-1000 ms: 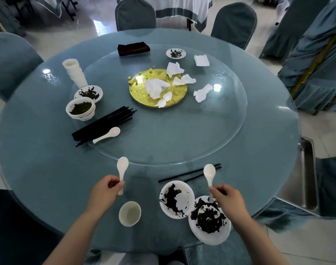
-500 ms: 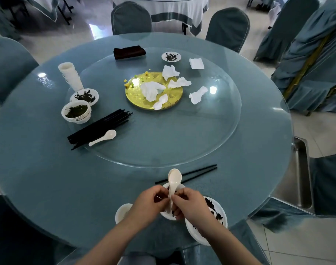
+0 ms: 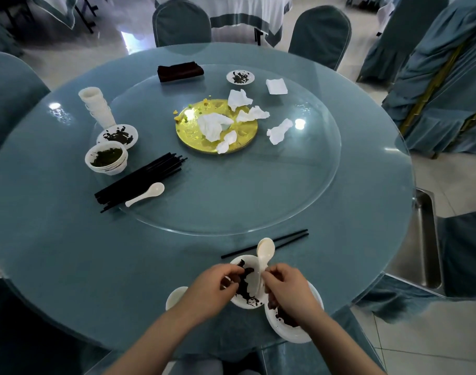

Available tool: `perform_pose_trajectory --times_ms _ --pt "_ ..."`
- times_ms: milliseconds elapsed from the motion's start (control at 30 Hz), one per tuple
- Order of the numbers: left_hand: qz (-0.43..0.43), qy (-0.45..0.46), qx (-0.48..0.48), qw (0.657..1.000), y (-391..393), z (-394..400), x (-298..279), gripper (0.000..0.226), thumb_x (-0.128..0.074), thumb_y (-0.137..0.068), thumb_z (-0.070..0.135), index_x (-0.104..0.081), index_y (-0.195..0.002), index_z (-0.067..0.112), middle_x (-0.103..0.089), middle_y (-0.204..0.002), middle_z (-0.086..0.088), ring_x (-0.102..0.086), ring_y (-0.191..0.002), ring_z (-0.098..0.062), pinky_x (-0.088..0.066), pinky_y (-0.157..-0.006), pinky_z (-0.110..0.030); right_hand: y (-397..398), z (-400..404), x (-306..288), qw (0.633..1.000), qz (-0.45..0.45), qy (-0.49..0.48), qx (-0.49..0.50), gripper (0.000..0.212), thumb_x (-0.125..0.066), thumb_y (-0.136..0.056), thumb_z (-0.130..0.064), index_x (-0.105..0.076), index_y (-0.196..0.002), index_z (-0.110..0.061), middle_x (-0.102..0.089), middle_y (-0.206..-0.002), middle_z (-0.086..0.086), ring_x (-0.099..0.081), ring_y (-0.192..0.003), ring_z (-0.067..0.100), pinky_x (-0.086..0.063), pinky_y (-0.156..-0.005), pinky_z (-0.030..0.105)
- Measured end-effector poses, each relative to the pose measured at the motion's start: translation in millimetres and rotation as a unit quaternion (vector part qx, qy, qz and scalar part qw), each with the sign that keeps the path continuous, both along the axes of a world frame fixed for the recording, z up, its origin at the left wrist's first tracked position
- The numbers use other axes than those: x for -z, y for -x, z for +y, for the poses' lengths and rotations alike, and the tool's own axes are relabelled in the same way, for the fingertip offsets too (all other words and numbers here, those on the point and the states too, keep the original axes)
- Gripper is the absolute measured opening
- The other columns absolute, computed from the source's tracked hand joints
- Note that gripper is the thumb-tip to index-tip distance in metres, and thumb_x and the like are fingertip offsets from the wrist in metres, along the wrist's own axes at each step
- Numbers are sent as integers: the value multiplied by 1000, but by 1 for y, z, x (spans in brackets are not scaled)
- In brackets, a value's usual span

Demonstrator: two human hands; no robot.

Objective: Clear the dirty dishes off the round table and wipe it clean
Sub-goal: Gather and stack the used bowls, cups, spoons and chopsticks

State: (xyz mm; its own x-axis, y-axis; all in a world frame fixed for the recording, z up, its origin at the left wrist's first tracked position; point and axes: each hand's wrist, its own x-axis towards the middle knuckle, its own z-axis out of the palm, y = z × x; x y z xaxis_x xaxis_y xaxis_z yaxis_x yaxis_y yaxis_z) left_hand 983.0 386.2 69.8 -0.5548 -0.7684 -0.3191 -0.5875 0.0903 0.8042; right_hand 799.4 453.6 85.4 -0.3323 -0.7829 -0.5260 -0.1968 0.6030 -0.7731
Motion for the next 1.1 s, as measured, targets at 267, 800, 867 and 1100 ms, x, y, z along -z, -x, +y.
perform_pose_trajectory --times_ms 267,800,867,1100 --pt "-221 145 70 962 -45 -19 15 47 -59 -89 47 -50 -132 29 -47 -132 10 -40 -126 -11 -32 -104 -22 98 -9 46 958 268 -98 -35 15 -52 -91 -23 -60 -79 -19 -64 -75 1 -59 -70 20 -43 -60 29" --pt "-267 64 47 960 -68 -12 28 62 -66 -81 38 -34 -132 27 -32 -128 7 -47 -116 -17 -45 -91 -29 106 -35 65 928 357 -59 -87 26 -49 -94 -21 -50 -118 -12 -58 -114 10 -55 -105 30 -45 -79 37" --pt "-254 75 25 964 -68 -16 28 61 -66 -81 39 -34 -132 26 -35 -130 8 -47 -117 -16 -42 -92 -26 93 -53 67 912 380 -20 -153 36 -49 -93 -19 -49 -129 -13 -53 -126 7 -48 -117 26 -43 -95 37" --pt "-216 107 -11 970 -69 -33 30 56 -65 -84 39 -40 -134 33 -34 -134 13 -39 -126 -14 -43 -97 -26 42 -106 70 842 433 -13 -320 66 -43 -94 -22 -17 -155 -20 -41 -142 4 -36 -132 24 -30 -111 37"
